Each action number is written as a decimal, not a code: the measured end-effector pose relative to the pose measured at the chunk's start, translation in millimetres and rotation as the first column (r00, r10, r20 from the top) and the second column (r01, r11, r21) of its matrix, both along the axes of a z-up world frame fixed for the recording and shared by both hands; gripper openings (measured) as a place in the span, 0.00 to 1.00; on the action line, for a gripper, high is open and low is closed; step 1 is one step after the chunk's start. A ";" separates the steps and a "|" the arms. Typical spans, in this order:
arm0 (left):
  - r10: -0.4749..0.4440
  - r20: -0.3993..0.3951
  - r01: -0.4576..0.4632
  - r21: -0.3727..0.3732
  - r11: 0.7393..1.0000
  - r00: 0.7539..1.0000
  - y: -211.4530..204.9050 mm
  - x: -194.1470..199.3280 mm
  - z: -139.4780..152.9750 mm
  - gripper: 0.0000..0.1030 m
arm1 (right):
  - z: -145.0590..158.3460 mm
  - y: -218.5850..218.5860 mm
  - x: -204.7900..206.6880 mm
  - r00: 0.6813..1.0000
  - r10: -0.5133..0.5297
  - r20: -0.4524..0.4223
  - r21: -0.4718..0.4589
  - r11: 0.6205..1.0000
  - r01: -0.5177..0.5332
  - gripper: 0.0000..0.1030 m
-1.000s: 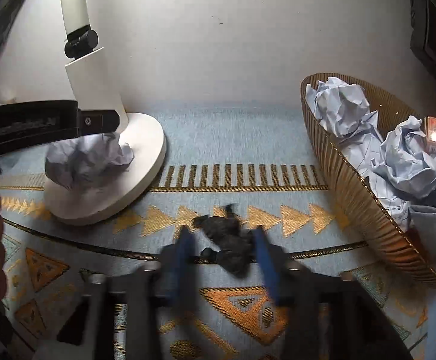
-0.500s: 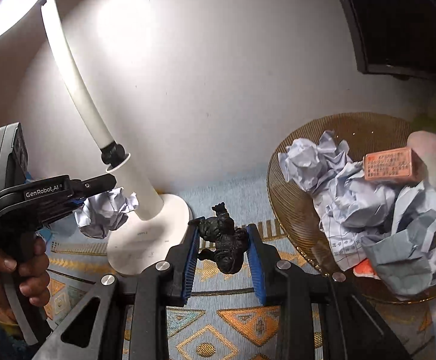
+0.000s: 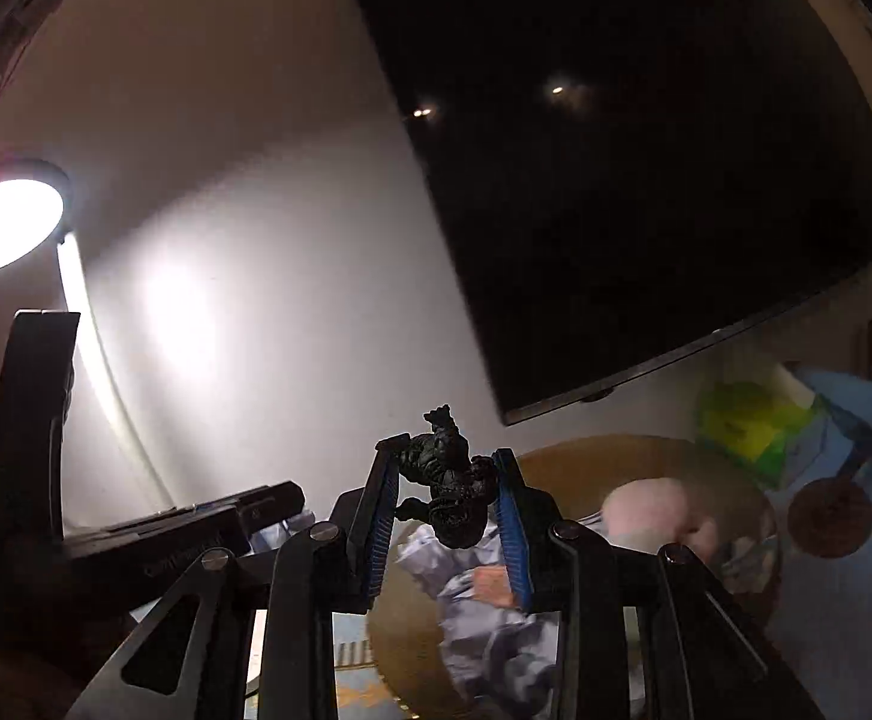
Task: Organize objects
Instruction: 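Carry the paper ball and figurine over the bowl and release both, then withdraw both open tools back over the rug toward the last paper ball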
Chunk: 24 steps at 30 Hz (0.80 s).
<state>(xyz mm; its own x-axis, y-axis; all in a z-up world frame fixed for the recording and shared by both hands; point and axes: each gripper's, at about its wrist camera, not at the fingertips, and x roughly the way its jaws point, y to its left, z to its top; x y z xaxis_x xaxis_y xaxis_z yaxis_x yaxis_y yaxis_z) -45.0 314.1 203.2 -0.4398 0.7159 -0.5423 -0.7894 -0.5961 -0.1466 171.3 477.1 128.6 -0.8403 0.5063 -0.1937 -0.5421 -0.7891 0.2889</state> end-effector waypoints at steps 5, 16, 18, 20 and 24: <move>0.069 -0.035 -0.068 0.027 0.997 0.997 20.1 0.6 -9.7 0.16 | -2.0 25.2 11.9 0.995 -0.098 -0.006 -0.006 0.995 0.098 0.34; 0.356 -0.175 -0.362 -0.003 0.932 0.918 -30.0 -7.9 1.9 1.00 | -13.8 -21.2 -18.0 0.997 -0.059 0.057 0.085 0.995 0.054 1.00; 0.422 -0.161 -0.437 -0.071 0.897 0.892 -59.8 -10.9 -3.2 1.00 | -14.3 -44.8 -25.7 0.996 -0.012 0.084 0.048 0.999 0.008 1.00; 0.484 -0.123 -0.498 -0.154 0.853 0.866 -93.2 -15.9 -15.8 1.00 | -16.7 -65.6 -40.1 0.988 0.031 0.151 -0.030 0.999 -0.027 1.00; 0.522 -0.014 -0.506 -0.268 0.820 0.853 -149.8 -24.2 -55.0 1.00 | -32.2 -107.5 -73.2 0.934 0.160 0.318 -0.089 0.986 -0.139 1.00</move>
<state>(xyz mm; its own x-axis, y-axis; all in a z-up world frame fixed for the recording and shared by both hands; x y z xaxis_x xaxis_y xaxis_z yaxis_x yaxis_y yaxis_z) -69.3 164.3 148.3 -0.6676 0.2295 -0.7083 -0.3527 -0.9353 0.0294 98.1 369.6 96.4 -0.7918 0.3574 -0.4953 -0.4919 -0.8539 0.1701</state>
